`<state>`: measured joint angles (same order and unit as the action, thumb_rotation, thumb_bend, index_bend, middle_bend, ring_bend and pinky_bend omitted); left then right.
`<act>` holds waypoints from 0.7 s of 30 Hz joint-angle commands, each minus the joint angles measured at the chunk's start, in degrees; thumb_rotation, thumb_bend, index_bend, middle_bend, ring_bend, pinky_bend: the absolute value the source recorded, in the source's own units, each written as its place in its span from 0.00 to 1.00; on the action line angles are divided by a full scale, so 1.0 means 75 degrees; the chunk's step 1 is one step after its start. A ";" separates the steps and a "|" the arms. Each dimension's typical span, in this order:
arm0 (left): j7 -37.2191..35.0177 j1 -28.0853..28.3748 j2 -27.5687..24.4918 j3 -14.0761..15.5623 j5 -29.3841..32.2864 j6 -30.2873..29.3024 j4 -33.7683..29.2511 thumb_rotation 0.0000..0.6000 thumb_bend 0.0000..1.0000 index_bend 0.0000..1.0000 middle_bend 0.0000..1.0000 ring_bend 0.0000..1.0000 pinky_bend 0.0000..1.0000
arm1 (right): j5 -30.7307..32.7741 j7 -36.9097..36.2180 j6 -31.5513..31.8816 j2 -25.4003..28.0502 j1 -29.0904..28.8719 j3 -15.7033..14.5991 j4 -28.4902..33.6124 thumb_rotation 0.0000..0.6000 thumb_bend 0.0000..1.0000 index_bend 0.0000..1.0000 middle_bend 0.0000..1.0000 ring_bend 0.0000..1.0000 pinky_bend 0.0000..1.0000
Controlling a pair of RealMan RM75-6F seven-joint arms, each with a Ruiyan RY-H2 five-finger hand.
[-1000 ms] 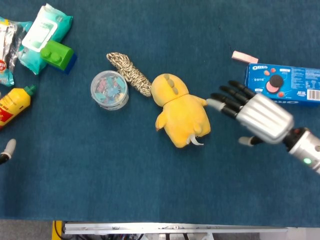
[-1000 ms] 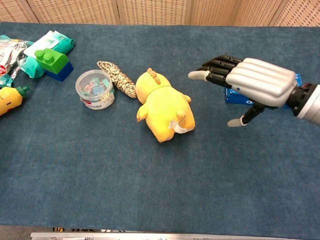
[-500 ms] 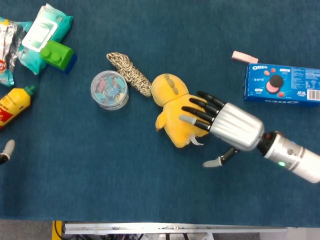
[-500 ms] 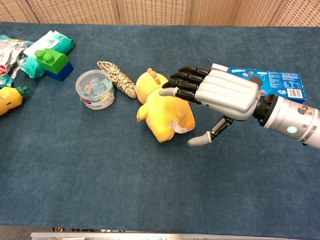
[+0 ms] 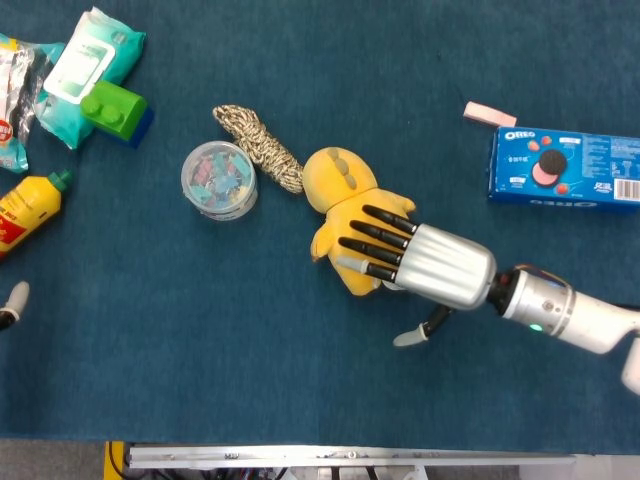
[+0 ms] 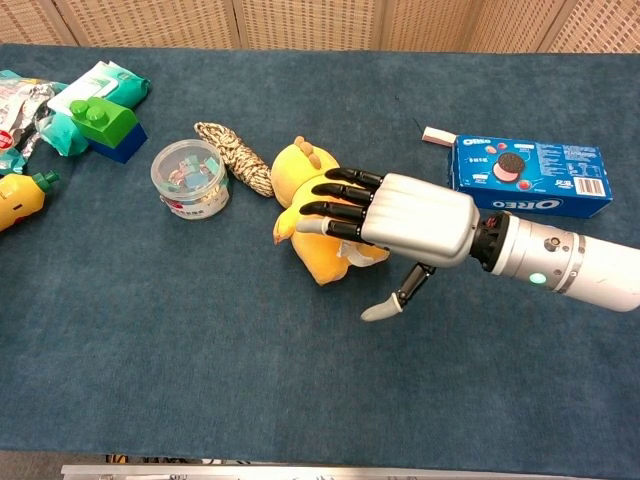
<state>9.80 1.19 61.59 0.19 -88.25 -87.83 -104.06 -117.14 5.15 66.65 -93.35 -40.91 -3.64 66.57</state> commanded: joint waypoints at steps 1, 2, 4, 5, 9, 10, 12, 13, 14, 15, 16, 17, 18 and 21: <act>-0.0031 0.0001 0.0008 0.0010 -0.0010 0.0015 0.0029 1.00 0.26 0.00 0.00 0.00 0.05 | -0.0217 -0.0046 0.0212 -0.0414 -0.0219 -0.0135 -0.0627 0.13 0.00 0.11 0.11 0.00 0.00; -0.0049 0.0003 0.0005 0.0011 -0.0017 0.0018 0.0042 1.00 0.26 0.00 0.00 0.00 0.05 | -0.0247 -0.0091 0.0245 -0.0533 -0.0273 -0.0168 -0.0826 0.13 0.00 0.11 0.11 0.00 0.00; -0.0088 0.0001 -0.0004 0.0010 -0.0021 0.0015 0.0057 1.00 0.26 0.00 0.00 0.00 0.05 | -0.0283 -0.0134 0.0285 -0.0709 -0.0351 -0.0212 -0.1137 0.13 0.00 0.11 0.11 0.00 0.00; -0.0118 0.0001 -0.0012 0.0006 -0.0022 0.0011 0.0063 1.00 0.26 0.00 0.00 0.00 0.05 | -0.0285 -0.0207 0.0311 -0.0827 -0.0398 -0.0241 -0.1337 0.13 0.00 0.11 0.11 0.00 0.00; -0.0241 -0.0004 -0.0043 0.0010 -0.0059 -0.0006 0.0083 1.00 0.26 0.00 0.00 0.00 0.05 | -0.0197 -0.0495 0.0344 -0.1199 -0.0525 -0.0298 -0.1985 0.13 0.00 0.11 0.11 0.00 0.00; -0.0261 -0.0003 -0.0050 0.0008 -0.0059 -0.0006 0.0087 1.00 0.26 0.00 0.00 0.00 0.05 | -0.0168 -0.0567 0.0360 -0.1284 -0.0549 -0.0304 -0.2127 0.13 0.00 0.11 0.11 0.00 0.00; -0.0287 0.0000 -0.0060 0.0006 -0.0052 0.0004 0.0100 1.00 0.26 0.00 0.00 0.00 0.05 | -0.0098 -0.0728 0.0351 -0.1465 -0.0614 -0.0329 -0.2456 0.13 0.00 0.11 0.11 0.00 0.00; -0.0303 0.0005 -0.0064 0.0008 -0.0057 0.0014 0.0106 1.00 0.26 0.00 0.00 0.00 0.05 | -0.0076 -0.0772 0.0364 -0.1540 -0.0641 -0.0335 -0.2594 0.13 0.00 0.11 0.11 0.00 0.00; -0.0346 0.0014 -0.0072 0.0022 -0.0090 0.0030 0.0111 1.00 0.26 0.00 0.00 0.00 0.05 | -0.0048 -0.0828 0.0359 -0.1626 -0.0677 -0.0356 -0.2772 0.13 0.00 0.11 0.11 0.00 0.00; -0.0394 0.0021 -0.0075 0.0032 -0.0127 0.0035 0.0116 1.00 0.26 0.00 0.00 0.00 0.05 | -0.0023 -0.0867 0.0363 -0.1680 -0.0699 -0.0368 -0.2888 0.13 0.00 0.11 0.11 0.00 0.00; -0.0436 0.0025 -0.0075 0.0039 -0.0160 0.0031 0.0124 1.00 0.26 0.00 0.00 0.00 0.05 | -0.0009 -0.0897 0.0377 -0.1729 -0.0724 -0.0383 -0.2997 0.13 0.00 0.11 0.11 0.00 0.00; -0.0461 0.0027 -0.0074 0.0043 -0.0188 0.0024 0.0137 1.00 0.26 0.00 0.00 0.00 0.05 | -0.0001 -0.0927 0.0383 -0.1766 -0.0753 -0.0406 -0.3098 0.13 0.00 0.11 0.11 0.00 0.00; -0.0489 0.0027 -0.0069 0.0048 -0.0224 0.0008 0.0157 1.00 0.26 0.00 0.00 0.00 0.05 | 0.0010 -0.0960 0.0412 -0.1801 -0.0785 -0.0433 -0.3206 0.13 0.00 0.11 0.11 0.00 0.00; -0.0538 0.0016 -0.0066 0.0051 -0.0267 -0.0032 0.0182 1.00 0.26 0.00 0.00 0.00 0.05 | 0.0004 -0.1036 0.0618 -0.1822 -0.0842 -0.0499 -0.3331 0.13 0.00 0.11 0.11 0.00 0.00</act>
<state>5.79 1.33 61.10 0.56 -90.22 -88.04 -102.72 -117.20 -2.22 70.40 -106.79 -46.87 -7.02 41.93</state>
